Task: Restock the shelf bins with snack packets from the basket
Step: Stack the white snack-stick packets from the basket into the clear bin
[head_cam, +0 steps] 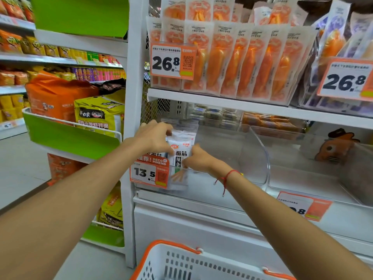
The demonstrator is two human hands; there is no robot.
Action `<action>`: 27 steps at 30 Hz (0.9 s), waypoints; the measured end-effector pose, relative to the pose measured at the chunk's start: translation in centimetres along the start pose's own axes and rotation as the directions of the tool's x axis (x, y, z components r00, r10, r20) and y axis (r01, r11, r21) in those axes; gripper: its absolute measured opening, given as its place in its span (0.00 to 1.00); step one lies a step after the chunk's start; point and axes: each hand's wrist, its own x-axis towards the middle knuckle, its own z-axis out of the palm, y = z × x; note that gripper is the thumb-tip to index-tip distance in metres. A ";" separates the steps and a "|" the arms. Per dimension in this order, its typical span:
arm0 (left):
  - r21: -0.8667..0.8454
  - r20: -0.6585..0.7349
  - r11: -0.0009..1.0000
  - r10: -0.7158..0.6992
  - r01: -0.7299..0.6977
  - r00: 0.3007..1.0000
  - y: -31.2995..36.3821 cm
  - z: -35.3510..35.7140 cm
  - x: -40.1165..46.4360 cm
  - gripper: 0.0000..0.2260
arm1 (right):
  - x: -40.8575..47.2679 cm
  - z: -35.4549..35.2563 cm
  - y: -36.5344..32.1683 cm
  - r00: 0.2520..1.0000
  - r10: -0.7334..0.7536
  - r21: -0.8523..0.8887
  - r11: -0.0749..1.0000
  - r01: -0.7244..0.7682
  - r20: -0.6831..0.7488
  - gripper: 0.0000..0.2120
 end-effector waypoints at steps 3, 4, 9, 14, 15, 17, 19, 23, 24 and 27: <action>0.063 0.050 0.998 -0.034 0.030 0.998 -0.6 0.7 0.7 0.30 | 0.5 0.2 0.0 0.998 0.053 -0.033 0.998 -0.054 -0.026 0.26; 0.092 0.057 0.996 -0.028 0.023 0.998 -0.7 0.8 0.7 0.32 | 0.6 0.3 0.2 0.998 0.049 -0.058 0.997 -0.051 -0.034 0.26; 0.120 0.029 0.990 0.077 -0.079 0.997 -0.7 0.4 0.0 0.46 | 0.1 -0.6 0.9 0.996 0.084 -0.076 0.994 -0.084 -0.009 0.17; 0.090 -0.063 0.982 0.174 -0.168 0.983 -0.6 -0.3 -0.5 0.31 | -0.3 -2.1 0.6 0.986 0.100 0.114 0.987 -0.116 0.135 0.16; 0.102 -0.059 0.980 0.178 -0.171 0.982 -0.4 -0.5 -0.5 0.27 | -0.2 -2.2 0.6 0.986 0.109 0.139 0.982 -0.127 0.126 0.17; 0.137 0.002 0.976 0.172 -0.170 0.985 -0.2 -0.8 -0.4 0.24 | 0.1 -2.2 0.8 0.986 0.126 0.184 0.972 -0.144 0.109 0.18; 0.197 0.034 0.966 0.164 -0.168 0.986 0.1 -0.6 -0.3 0.26 | 0.2 -2.1 1.0 0.987 0.119 0.176 0.975 -0.137 0.112 0.16; 0.262 0.026 0.951 0.160 -0.161 0.987 0.7 0.1 0.2 0.29 | 0.1 -1.7 1.0 0.974 0.141 0.006 0.989 -0.145 0.179 0.17; 0.259 0.033 0.953 0.152 -0.155 0.988 0.7 0.3 0.2 0.28 | 0.1 -1.6 0.8 0.964 0.164 -0.055 0.986 -0.156 0.208 0.17; 0.262 0.048 0.956 0.123 -0.131 0.991 0.9 0.6 0.3 0.25 | 0.5 -1.3 0.5 0.944 0.216 -0.121 0.974 -0.191 0.251 0.15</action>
